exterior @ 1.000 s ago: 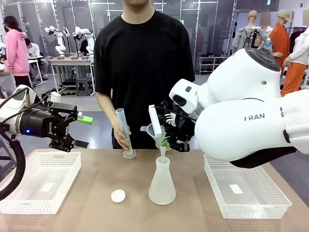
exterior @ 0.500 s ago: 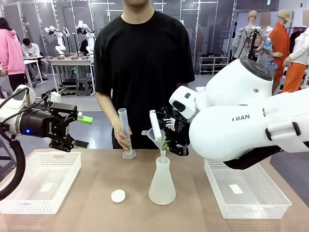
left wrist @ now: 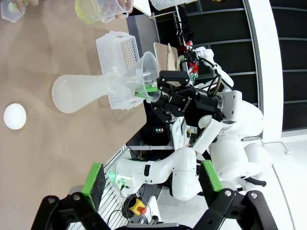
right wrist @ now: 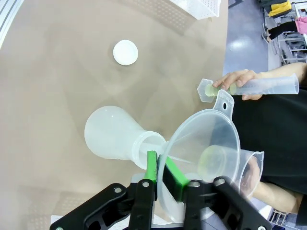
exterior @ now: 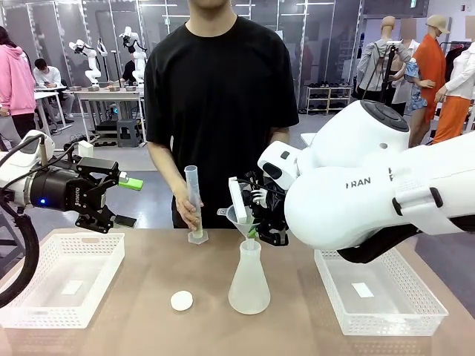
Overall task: Prepare the solutions needed for the experiment.
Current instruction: Pick up the Plastic Funnel and insert it into the Big flask.
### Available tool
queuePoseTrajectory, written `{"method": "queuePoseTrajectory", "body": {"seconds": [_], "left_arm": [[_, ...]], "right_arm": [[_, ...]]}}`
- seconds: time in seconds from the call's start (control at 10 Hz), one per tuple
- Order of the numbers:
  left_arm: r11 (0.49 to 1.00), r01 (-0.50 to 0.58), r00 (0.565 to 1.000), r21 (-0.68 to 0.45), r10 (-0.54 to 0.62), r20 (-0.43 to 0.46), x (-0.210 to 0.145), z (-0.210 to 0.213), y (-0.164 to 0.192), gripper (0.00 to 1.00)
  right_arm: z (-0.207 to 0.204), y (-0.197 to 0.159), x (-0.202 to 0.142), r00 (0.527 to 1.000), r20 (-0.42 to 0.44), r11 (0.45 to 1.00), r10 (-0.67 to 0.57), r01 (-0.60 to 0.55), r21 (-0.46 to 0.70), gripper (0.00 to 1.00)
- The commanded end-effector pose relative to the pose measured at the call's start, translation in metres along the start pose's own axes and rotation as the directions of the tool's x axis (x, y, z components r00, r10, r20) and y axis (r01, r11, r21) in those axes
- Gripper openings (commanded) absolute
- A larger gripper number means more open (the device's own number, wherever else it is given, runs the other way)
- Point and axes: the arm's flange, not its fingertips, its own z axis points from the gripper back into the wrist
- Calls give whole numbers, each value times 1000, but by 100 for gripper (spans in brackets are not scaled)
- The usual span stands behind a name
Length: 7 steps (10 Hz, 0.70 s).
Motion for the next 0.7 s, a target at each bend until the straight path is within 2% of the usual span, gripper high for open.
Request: {"method": "queuePoseTrajectory", "body": {"seconds": [0.0, 0.1, 0.6], "left_arm": [[1000, -4, 1000, -27, 4, 9, 0, -2, -2, 100], [1000, -4, 1000, -27, 4, 9, 0, -2, -2, 100], [1000, -4, 1000, -27, 4, 9, 0, -2, -2, 100]], "right_arm": [[-3, -2, -5, 999, 40, 1000, 12, -12, -7, 26], [-2, -2, -5, 1000, 29, 1000, 8, -8, 0, 40], [0, 0, 0, 1000, 8, 1000, -6, 6, 1, 40]]}}
